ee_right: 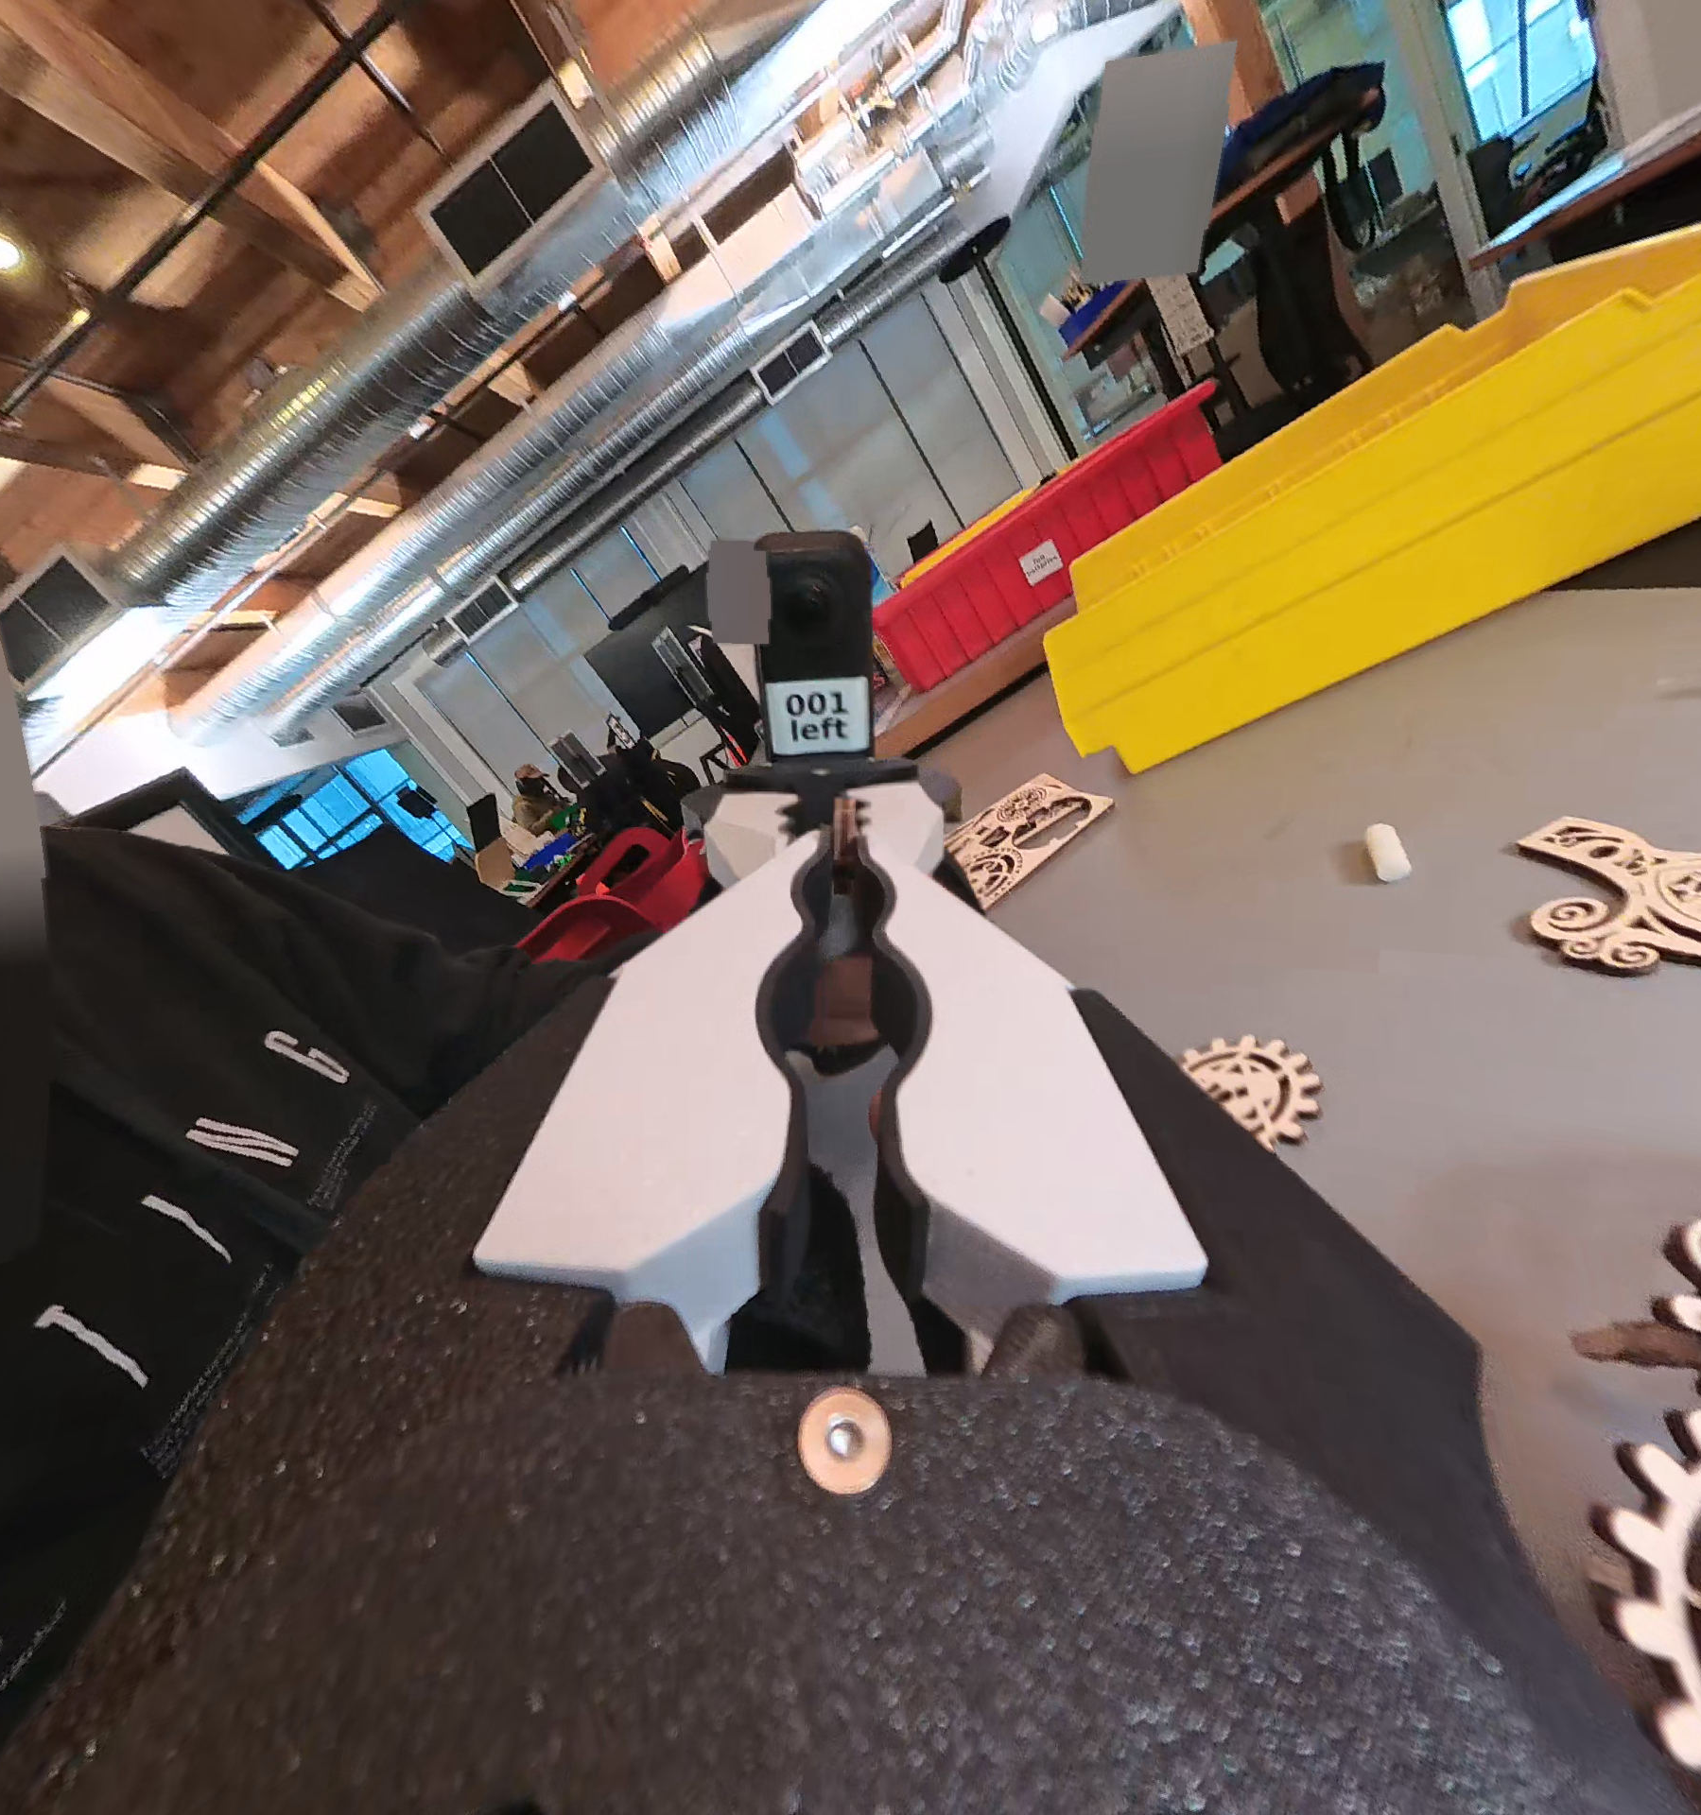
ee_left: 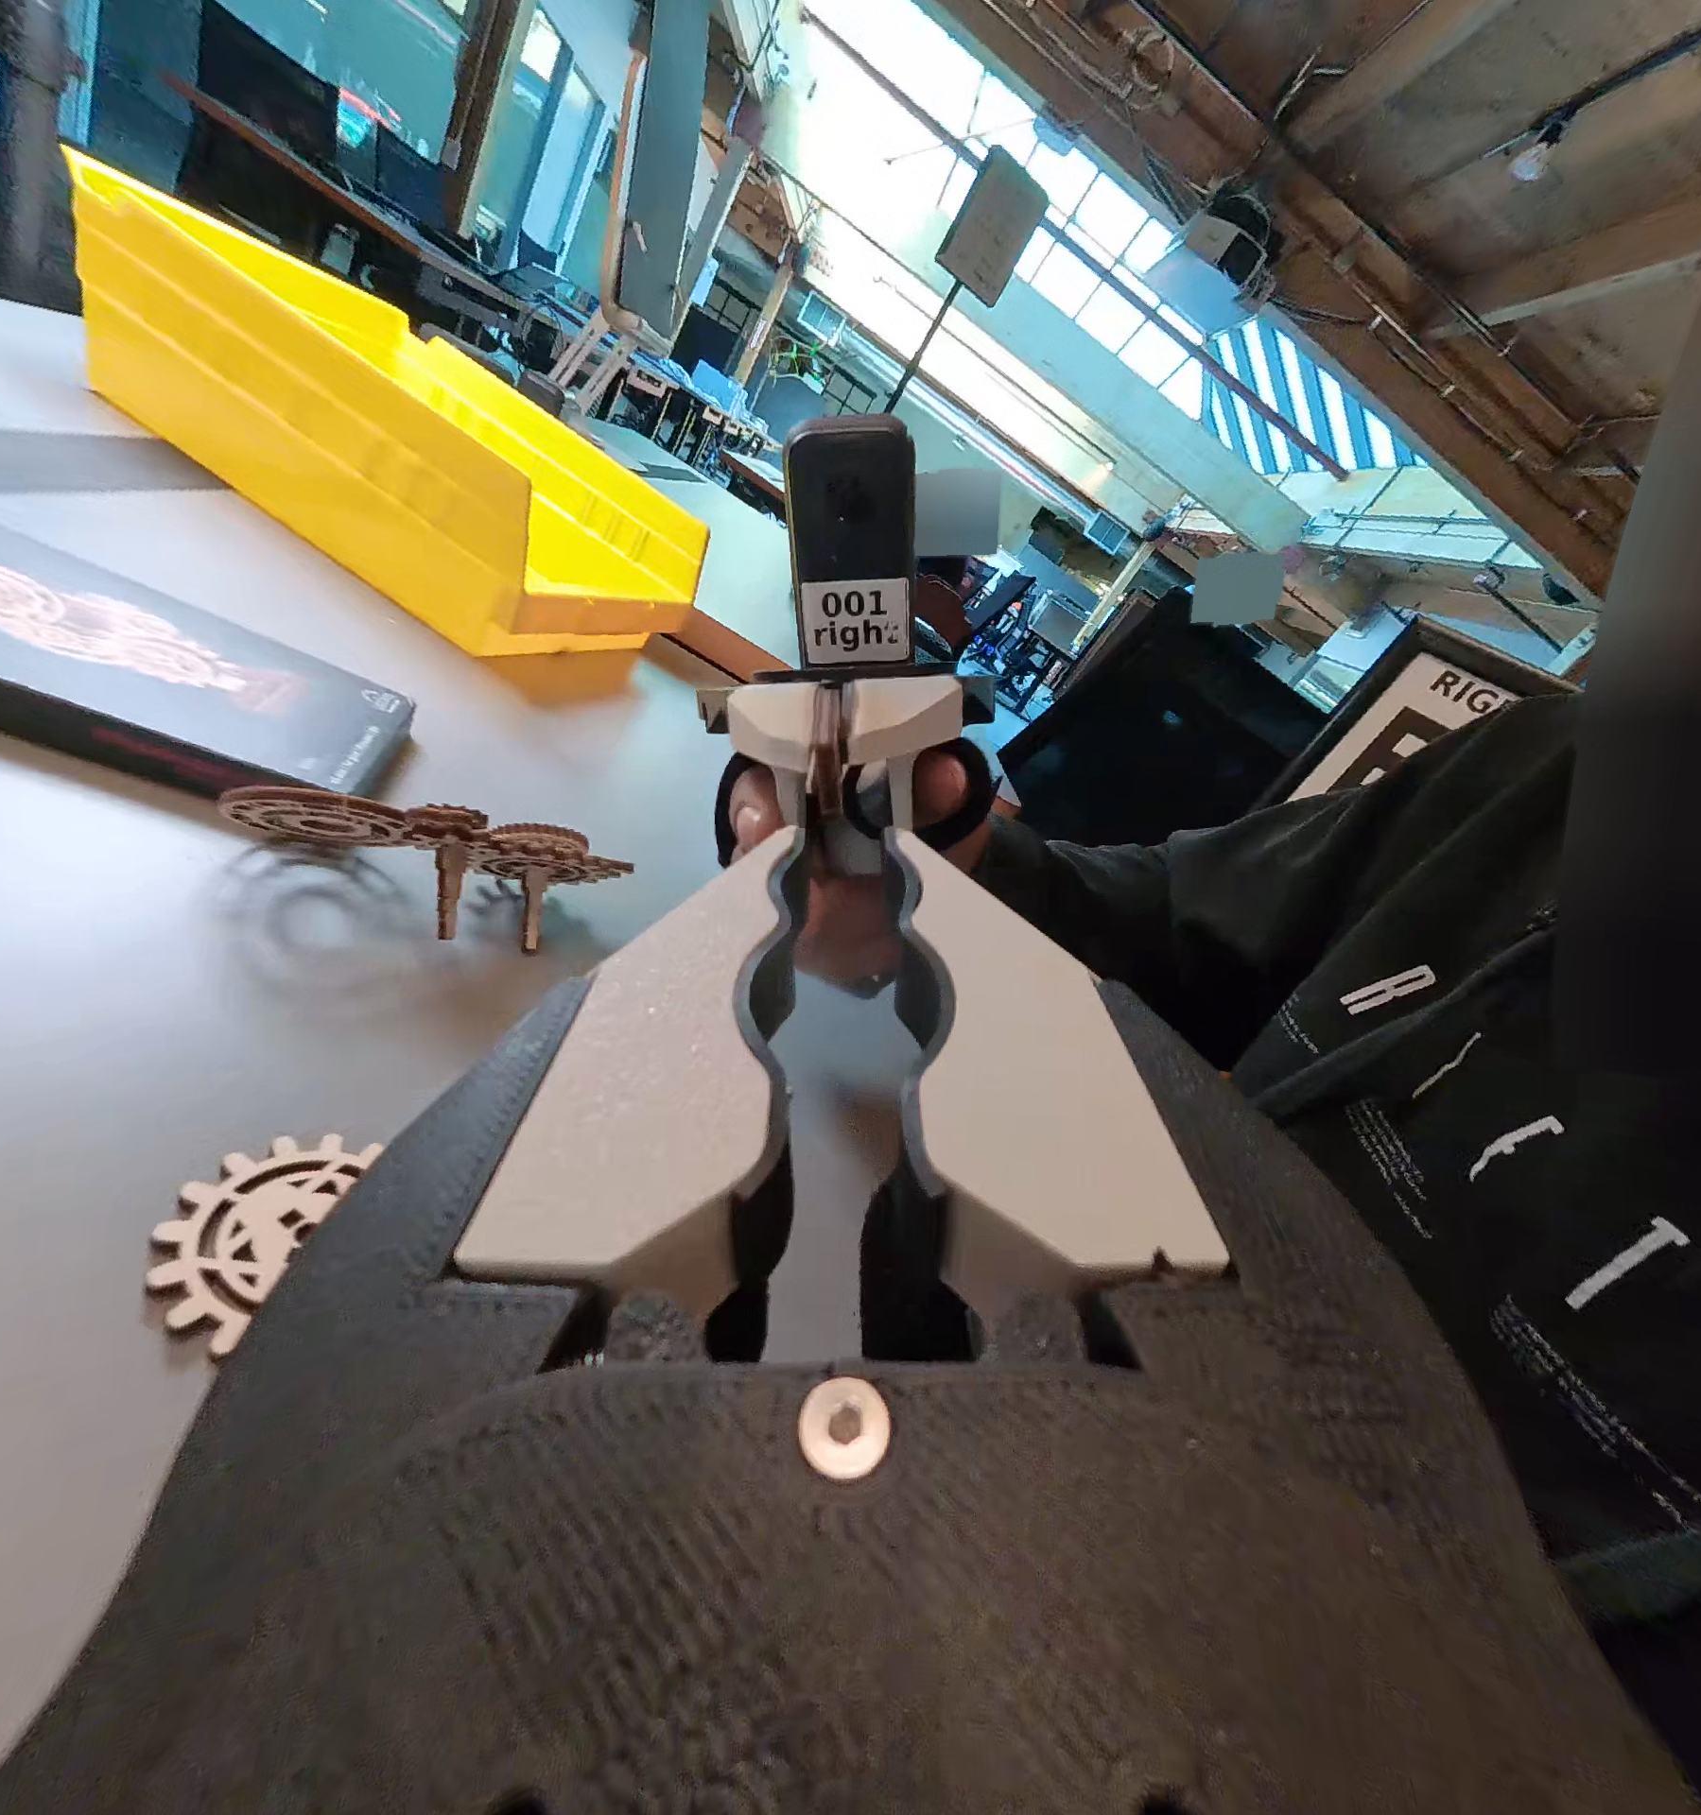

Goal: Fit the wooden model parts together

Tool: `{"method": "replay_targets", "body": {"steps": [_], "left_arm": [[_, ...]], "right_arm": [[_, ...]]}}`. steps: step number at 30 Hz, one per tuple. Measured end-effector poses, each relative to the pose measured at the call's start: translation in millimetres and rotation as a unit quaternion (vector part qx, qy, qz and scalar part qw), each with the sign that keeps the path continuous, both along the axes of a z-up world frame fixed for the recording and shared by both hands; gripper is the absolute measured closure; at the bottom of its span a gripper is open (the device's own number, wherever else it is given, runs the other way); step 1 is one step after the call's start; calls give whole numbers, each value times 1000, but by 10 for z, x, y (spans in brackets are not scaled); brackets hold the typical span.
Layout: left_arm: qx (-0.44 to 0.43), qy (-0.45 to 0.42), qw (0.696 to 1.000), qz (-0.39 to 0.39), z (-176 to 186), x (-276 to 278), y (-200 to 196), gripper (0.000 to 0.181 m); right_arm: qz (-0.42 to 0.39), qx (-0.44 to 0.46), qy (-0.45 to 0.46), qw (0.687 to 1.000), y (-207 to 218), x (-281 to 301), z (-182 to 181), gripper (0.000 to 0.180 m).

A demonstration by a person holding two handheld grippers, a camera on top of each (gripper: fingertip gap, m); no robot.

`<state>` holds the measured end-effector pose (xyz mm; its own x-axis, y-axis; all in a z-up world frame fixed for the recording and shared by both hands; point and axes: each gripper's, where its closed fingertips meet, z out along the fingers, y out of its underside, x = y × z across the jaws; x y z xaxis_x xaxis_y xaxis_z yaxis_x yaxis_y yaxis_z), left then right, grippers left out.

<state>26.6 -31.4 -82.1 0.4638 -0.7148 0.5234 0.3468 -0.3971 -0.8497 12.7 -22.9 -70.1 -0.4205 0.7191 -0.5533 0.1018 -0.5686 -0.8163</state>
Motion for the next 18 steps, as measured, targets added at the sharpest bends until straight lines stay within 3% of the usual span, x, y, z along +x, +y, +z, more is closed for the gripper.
{"method": "replay_targets", "body": {"steps": [6,18], "left_arm": [[-3,-14,1000,12,11,-4,22,178],[-22,-85,996,14,85,-63,41,178]], "right_arm": [[-9,14,9,1000,-21,-27,2,179],[-33,26,40,998,-22,-44,58,179]]}}
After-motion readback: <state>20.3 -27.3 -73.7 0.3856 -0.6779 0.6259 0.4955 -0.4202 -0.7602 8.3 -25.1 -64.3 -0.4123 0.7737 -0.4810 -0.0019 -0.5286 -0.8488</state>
